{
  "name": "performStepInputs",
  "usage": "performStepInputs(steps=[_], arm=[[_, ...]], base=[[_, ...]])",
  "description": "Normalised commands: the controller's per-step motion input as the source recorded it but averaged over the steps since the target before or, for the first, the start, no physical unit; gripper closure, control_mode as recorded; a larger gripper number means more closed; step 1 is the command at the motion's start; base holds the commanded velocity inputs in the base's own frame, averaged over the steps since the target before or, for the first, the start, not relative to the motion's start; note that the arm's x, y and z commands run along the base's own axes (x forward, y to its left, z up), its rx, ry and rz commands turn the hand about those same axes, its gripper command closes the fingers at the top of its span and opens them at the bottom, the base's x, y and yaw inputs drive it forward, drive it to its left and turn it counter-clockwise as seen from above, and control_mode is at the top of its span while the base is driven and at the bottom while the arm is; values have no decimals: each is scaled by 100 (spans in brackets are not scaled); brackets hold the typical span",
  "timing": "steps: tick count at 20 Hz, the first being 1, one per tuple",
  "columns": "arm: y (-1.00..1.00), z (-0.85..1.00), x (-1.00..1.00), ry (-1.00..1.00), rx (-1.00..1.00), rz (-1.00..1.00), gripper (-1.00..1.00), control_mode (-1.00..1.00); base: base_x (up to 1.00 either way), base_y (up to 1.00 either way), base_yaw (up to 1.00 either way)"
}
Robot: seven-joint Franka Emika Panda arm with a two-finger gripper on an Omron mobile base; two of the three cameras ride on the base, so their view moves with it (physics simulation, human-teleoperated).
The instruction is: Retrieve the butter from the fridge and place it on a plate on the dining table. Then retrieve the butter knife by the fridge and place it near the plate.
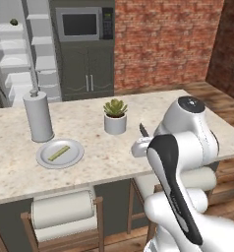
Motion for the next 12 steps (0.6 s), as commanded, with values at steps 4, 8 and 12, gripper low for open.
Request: performStepInputs(steps=[4, 8, 12], arm=[[34, 0, 56, 9, -1, 10, 100, -100], [51, -21, 57, 6, -4, 9, 100, -100], [27, -42, 67, 2, -6, 12, 100, -100]], base=[[0, 0, 0], [0, 0, 0], [0, 0, 0]])
